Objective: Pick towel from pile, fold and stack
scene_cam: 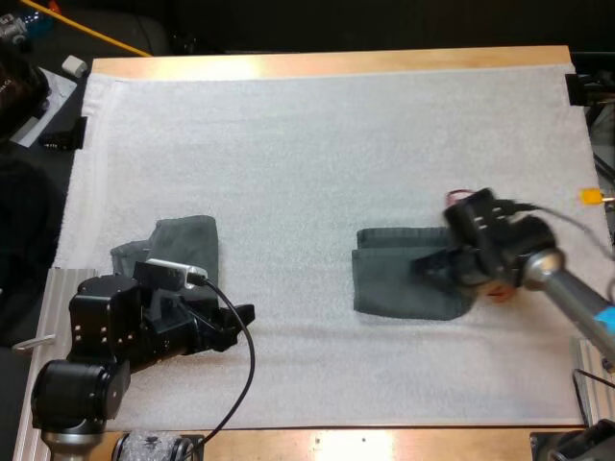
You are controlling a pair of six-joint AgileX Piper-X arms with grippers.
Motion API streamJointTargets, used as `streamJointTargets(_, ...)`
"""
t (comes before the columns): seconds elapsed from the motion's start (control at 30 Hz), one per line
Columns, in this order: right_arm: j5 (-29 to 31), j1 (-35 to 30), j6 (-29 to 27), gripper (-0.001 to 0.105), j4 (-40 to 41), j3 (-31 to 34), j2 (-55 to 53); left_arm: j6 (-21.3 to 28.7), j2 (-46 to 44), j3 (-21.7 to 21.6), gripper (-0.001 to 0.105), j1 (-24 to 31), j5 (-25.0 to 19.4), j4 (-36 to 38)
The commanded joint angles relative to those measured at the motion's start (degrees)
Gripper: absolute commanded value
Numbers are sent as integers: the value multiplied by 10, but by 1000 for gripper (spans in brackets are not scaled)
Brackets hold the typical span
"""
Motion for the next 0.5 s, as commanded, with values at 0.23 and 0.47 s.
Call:
streamJointTargets(0.23,-109,63,128,0,-118,-4,94,2,2,-3,63,-5,9,0)
streamJointTargets(0.47,-130,67,153,0,-149,-6,122,0,2,-3,63,-4,7,-2)
